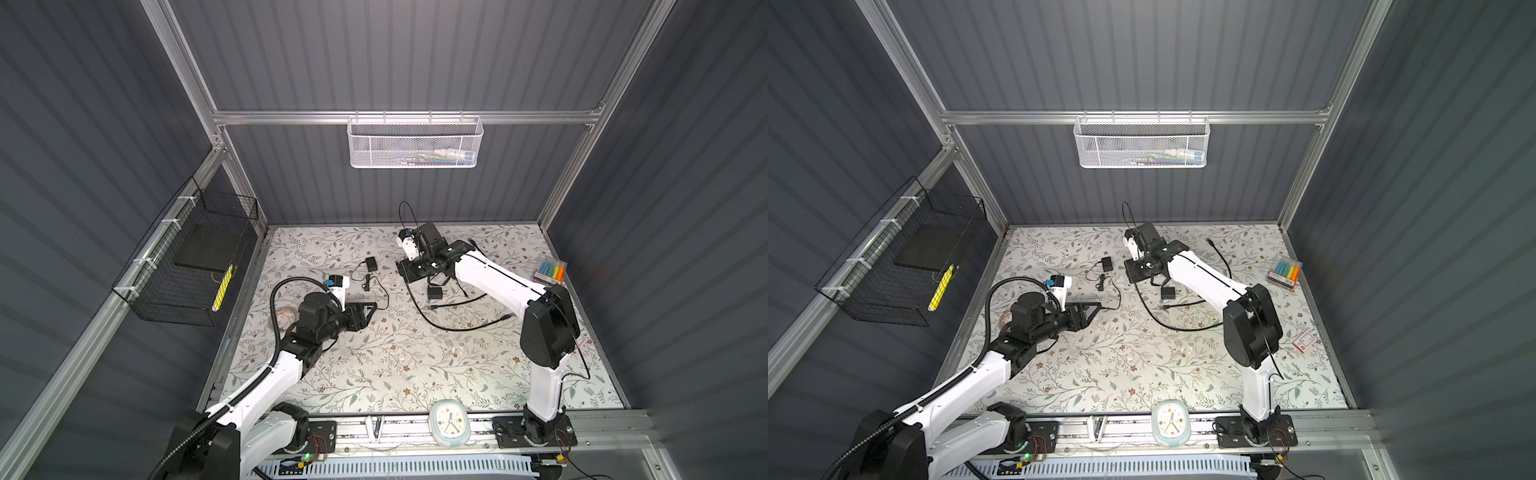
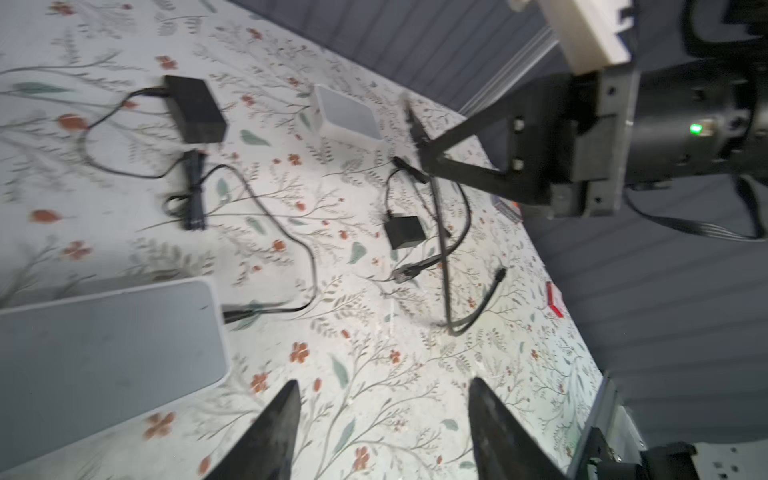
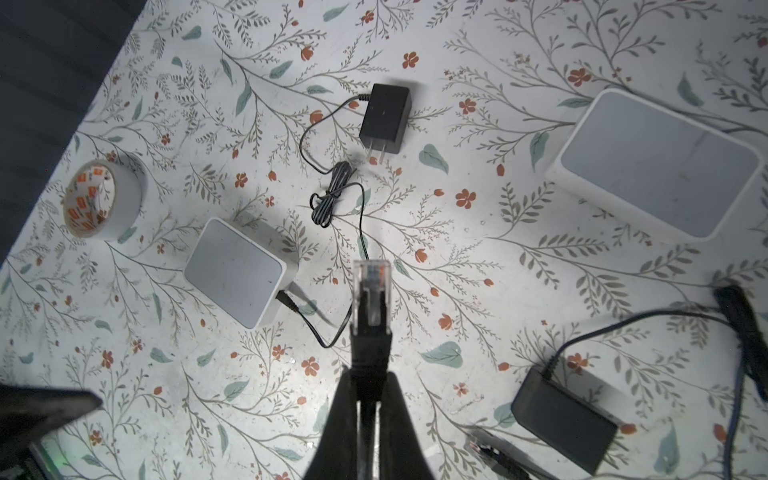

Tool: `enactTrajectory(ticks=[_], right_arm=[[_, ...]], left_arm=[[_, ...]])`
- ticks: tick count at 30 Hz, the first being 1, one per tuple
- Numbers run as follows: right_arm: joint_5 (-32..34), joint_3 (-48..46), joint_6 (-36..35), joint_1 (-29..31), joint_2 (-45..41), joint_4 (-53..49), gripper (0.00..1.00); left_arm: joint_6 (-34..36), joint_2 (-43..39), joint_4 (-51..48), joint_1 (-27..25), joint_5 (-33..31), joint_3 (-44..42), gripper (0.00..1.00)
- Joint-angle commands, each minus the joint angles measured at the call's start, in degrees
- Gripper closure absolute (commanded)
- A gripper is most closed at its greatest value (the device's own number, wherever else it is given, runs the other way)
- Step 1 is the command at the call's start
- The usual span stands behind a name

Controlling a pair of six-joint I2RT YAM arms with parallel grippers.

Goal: Insert the plug into the switch port

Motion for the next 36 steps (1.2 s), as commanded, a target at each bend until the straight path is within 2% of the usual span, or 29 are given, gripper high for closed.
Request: enactTrajectory(ticks=[1, 6, 12, 16, 26, 29, 36], right_arm=[[-2.3, -0.1, 5.4, 0.1, -3.4, 4.3, 1.00], [-3.6, -1.7, 8.7, 0.5, -5.8, 6.8, 1.00], [-4.6, -5.2, 11.1, 1.1, -8.0, 8.3, 1.00], [-4.0, -6.9, 11.4, 1.2, -8.6, 8.4, 1.00], [-3.4, -7.5, 11.2, 0.9, -9.1, 9.7, 1.00], [-3.7, -7.6, 11.4, 1.0, -9.4, 9.8, 1.00], [-3.3, -8.2, 11.6, 0.8, -9.8, 9.9, 1.00]], left_arm=[[-2.9, 4.7, 12.6, -3.2, -0.9, -0.3, 0.35], [-3.2, 15.0, 21.6, -6.6, -0.4, 2.0, 0.36], [-3.8, 23.1, 28.3, -7.4, 1.6, 5.7, 0.37], [-4.4, 25.5, 31.1, -8.2, 2.7, 7.2, 0.37], [-4.0, 27.7, 30.2, -8.6, 5.1, 8.0, 0.40], [-3.8, 29.1, 30.3, -8.6, 5.1, 8.5, 0.44], [-5.2, 31.5, 33.6, -8.6, 6.7, 9.9, 0.72]])
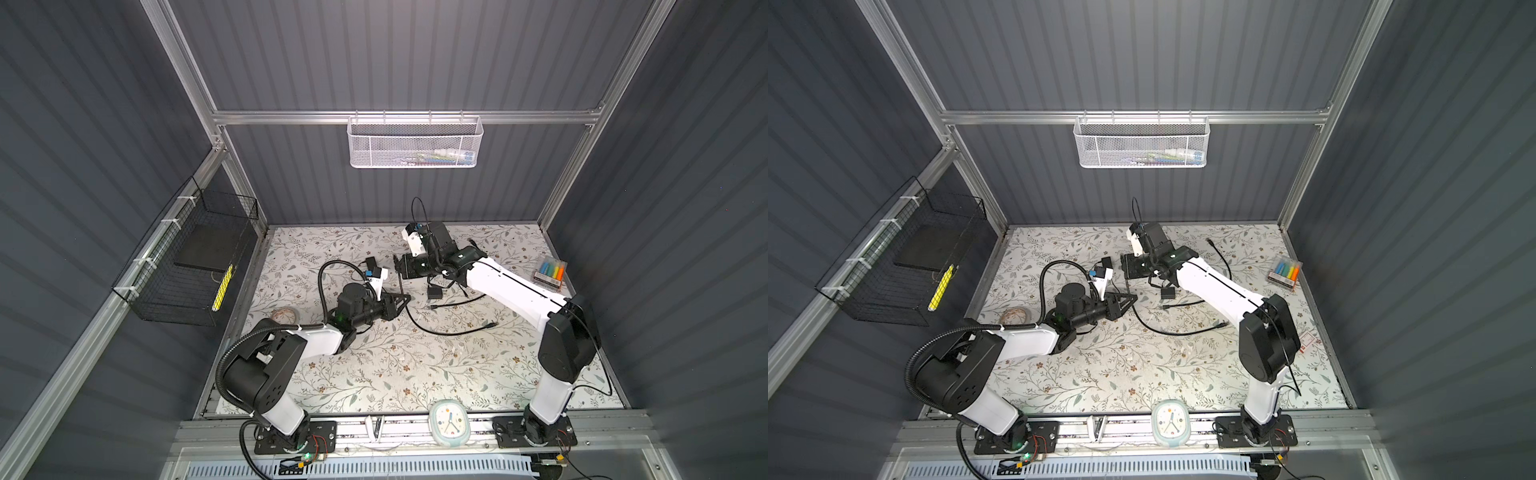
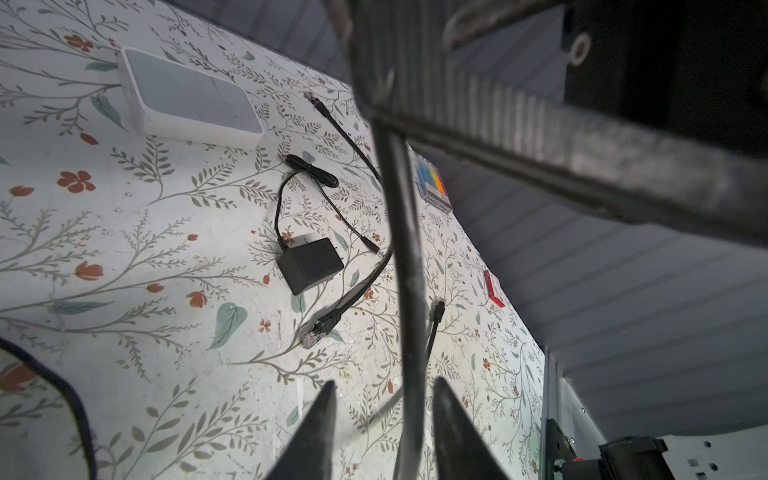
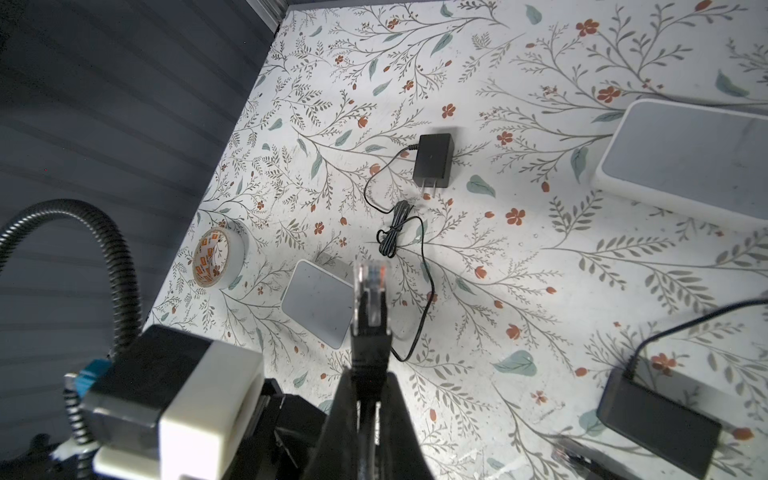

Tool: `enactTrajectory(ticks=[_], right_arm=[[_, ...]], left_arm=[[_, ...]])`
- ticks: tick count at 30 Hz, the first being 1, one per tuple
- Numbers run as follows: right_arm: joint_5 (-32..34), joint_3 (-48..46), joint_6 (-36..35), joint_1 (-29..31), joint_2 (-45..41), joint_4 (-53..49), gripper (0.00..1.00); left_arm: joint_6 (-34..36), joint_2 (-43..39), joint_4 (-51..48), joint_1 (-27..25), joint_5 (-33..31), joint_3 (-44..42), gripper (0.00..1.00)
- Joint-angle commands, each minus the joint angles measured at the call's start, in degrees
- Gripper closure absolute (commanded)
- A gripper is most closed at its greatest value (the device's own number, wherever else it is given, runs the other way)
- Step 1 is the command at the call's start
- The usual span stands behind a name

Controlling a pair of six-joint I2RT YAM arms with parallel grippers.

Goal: Insert the plug into the switch port

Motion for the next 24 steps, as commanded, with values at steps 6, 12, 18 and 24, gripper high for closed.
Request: enactTrajectory(ticks=[6, 12, 18, 24], right_arm=[[1.1, -1.2, 0.1, -0.2, -2.0, 0.8, 1.00], [2.3, -1.9, -1.7, -1.0, -4.1, 0.2, 0.78], [0.5, -4.4, -3.3, -3.9, -8.4, 0.7, 0.69], [-3.4, -4.8, -5.0, -4.5, -9.0, 2.3, 0.62]], left_arm=[[0.5, -1.1, 0.9, -0.3, 1.7, 2.5, 0.95], [0.9, -1.9, 0.5, -0.3, 1.8, 1.9, 1.00], [1.5, -2.5, 0.5, -0.3, 2.6, 1.5, 1.00], [1.3, -2.5, 1.9, -0.2, 4.2, 1.3, 1.00]])
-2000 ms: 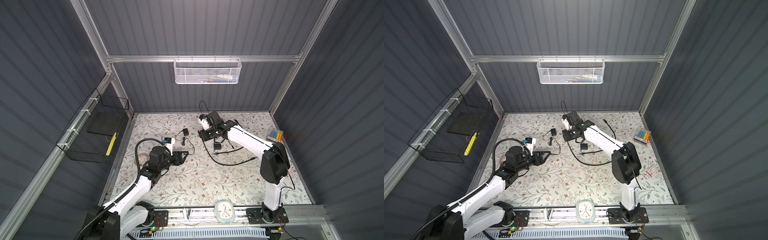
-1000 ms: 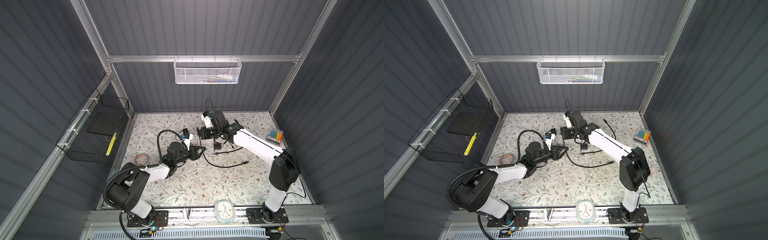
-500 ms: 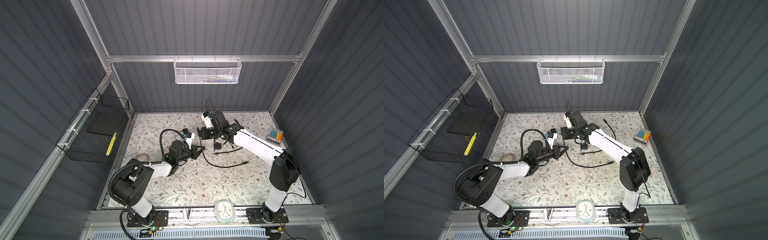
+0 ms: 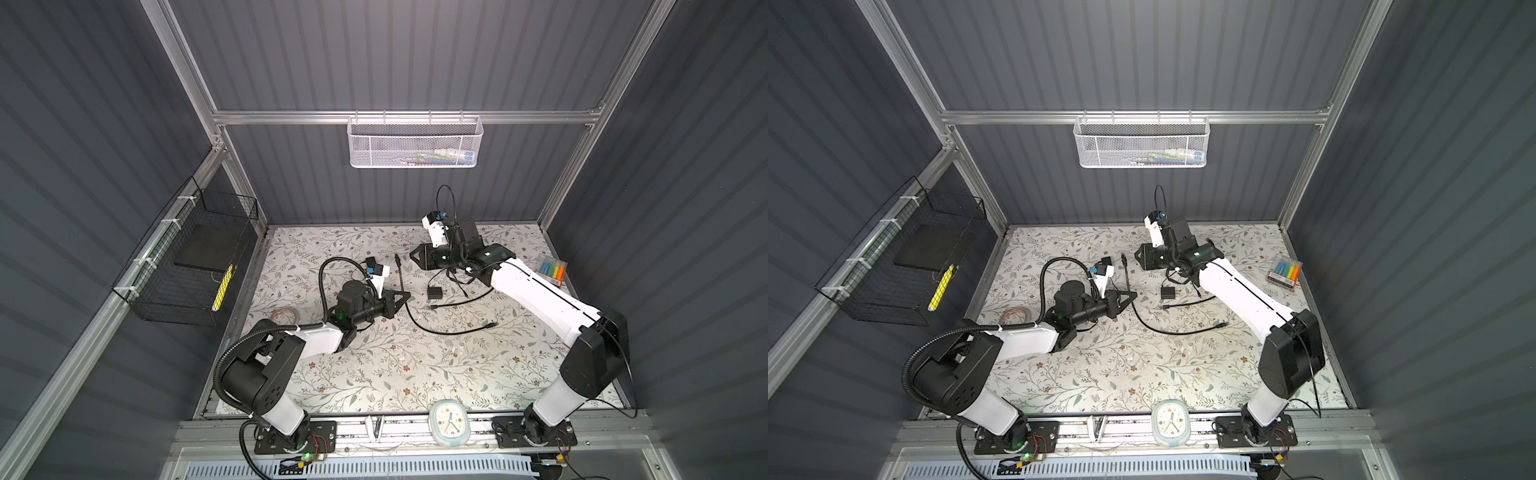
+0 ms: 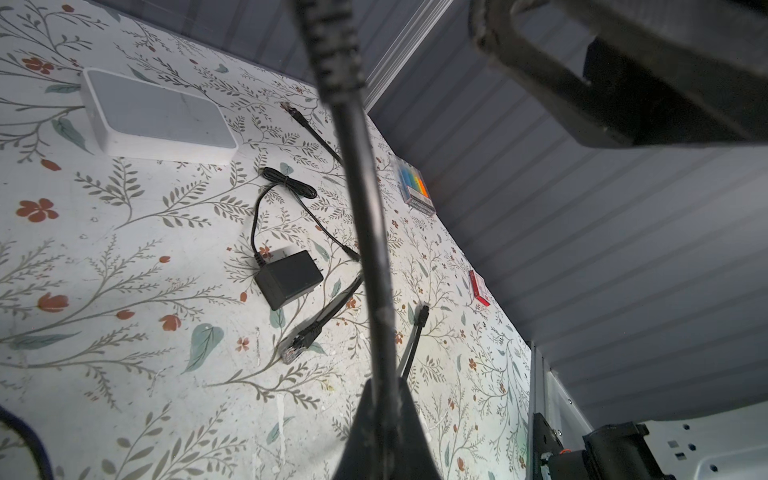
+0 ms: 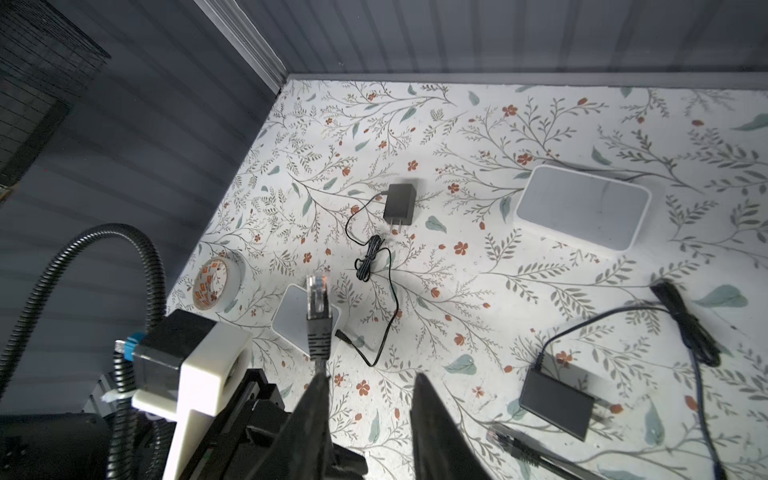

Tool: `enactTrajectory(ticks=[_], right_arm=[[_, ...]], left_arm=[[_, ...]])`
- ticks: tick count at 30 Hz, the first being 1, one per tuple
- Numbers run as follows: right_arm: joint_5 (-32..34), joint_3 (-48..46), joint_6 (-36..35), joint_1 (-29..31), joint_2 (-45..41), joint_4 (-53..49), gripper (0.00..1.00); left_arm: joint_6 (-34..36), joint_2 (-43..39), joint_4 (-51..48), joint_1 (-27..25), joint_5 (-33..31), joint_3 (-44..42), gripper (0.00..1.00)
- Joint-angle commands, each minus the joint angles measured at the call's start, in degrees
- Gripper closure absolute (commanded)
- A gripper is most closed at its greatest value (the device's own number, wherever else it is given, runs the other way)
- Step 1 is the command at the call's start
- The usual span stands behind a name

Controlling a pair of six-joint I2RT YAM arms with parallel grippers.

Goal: Insert the plug into the switch port

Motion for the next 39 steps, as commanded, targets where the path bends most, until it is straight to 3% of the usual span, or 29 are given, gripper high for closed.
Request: enactTrajectory(ticks=[1, 8, 14, 30, 39], right_arm=[[-4.2, -0.8, -1.5, 0.3, 0.4, 1.2, 0.61], [-9.3, 1.0, -1.4, 0.4, 2.8, 0.8, 0.57], [-9.6, 2.2, -1.5, 0.7, 4.4, 0.4, 0.57], [-9.7, 4.0, -1.2, 1.1, 6.3, 0.5, 0.73], [-9.5, 3.2, -1.6, 1.4, 6.5, -0.4, 0.74]], left_arm=[[0.9, -1.4, 2.2, -0.3, 2.5, 0.2, 1.00], [0.9, -1.5, 3.1, -0.3, 4.5, 0.4, 1.00], [1.0, -1.1, 3.3, -0.3, 6.1, 1.0, 1.00], [1.0, -1.4, 3.7, -0.2, 6.9, 0.4, 1.00], [1.1, -1.8, 3.8, -0.2, 6.7, 0.1, 1.00]])
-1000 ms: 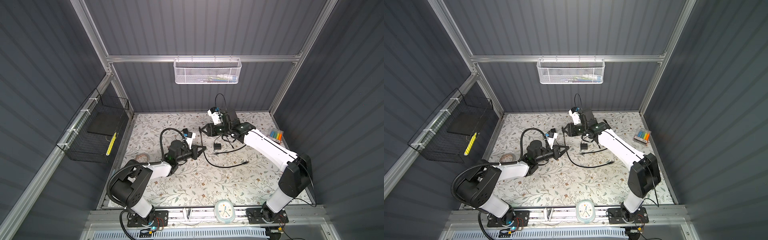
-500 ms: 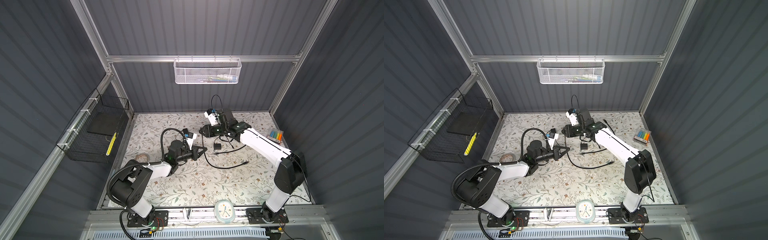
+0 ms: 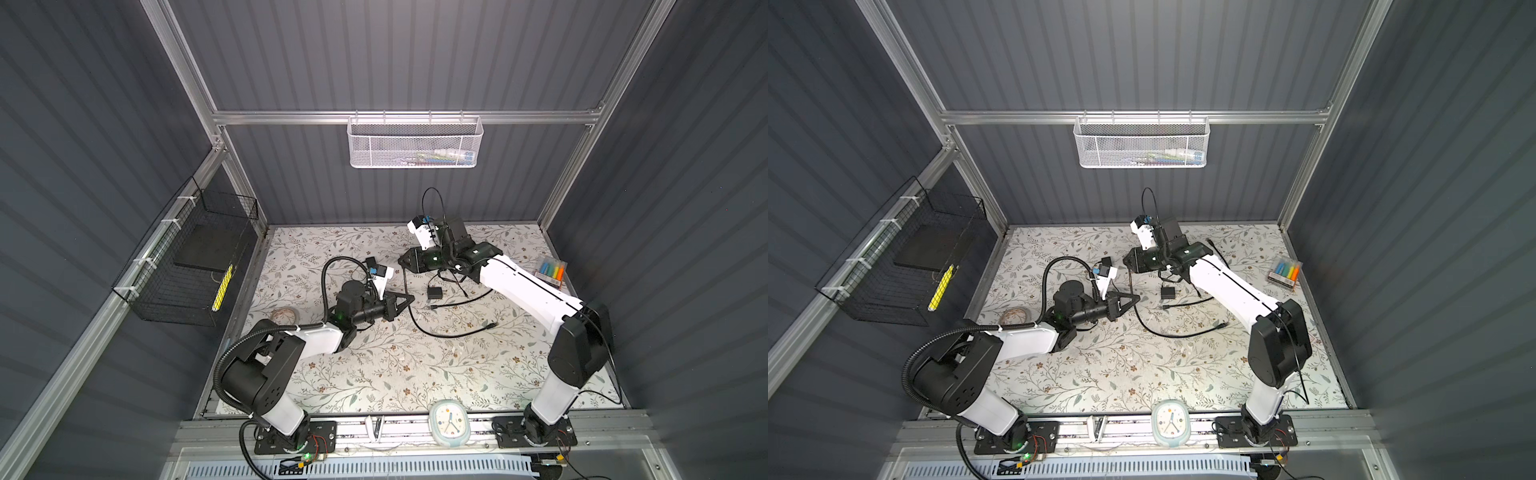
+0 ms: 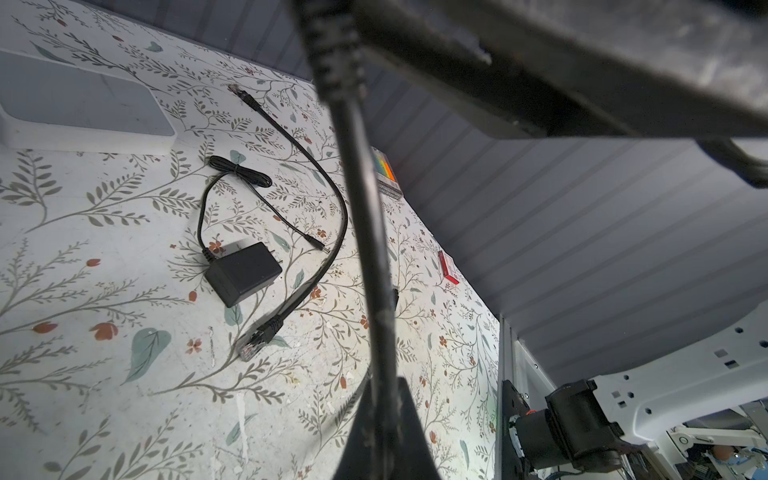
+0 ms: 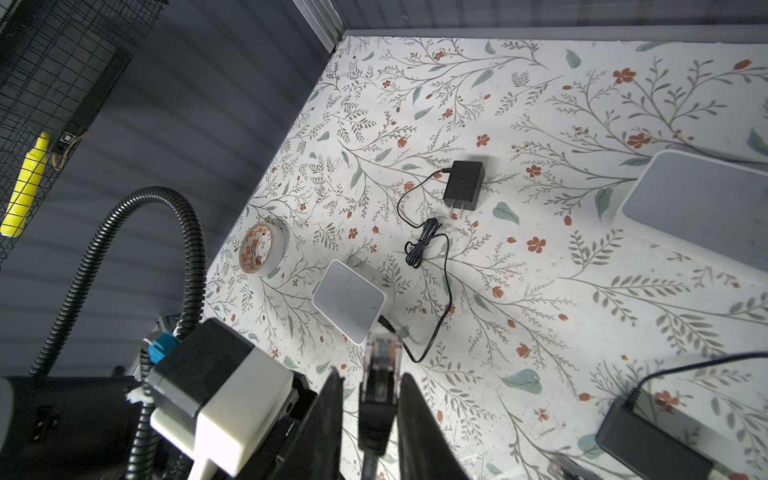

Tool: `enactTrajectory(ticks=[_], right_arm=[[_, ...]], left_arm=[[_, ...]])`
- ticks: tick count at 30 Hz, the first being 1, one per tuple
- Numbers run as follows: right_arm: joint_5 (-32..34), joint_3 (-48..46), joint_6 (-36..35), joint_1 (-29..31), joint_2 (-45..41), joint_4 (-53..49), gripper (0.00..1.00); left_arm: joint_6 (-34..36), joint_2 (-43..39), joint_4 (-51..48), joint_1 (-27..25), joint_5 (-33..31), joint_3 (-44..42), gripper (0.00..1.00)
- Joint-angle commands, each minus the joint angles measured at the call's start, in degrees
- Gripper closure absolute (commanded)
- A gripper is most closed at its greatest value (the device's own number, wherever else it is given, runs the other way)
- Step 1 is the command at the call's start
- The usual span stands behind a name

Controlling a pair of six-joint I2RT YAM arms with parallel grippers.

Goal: Insert the plug into the switch port

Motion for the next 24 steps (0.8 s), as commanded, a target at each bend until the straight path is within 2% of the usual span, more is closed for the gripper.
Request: enactTrajectory(ticks=[1, 17, 24], right_arm=[[-0.2, 0.4, -0.5, 0.5, 1.0, -0.6, 0.73], [0.6, -1.0, -0.4, 0.5, 0.0, -0.4, 0.81], [0.7, -1.4, -0.2, 0.5, -0.3, -0.3, 0.78]], left_arm=[[1.0, -1.9, 2.1, -0.2, 0.5, 0.1, 1.00], [1.0, -2.3, 2.3, -0.2, 0.1, -0.4, 1.00], [0.6, -2.1, 2.9, -0.2, -0.2, -0.6, 1.00]])
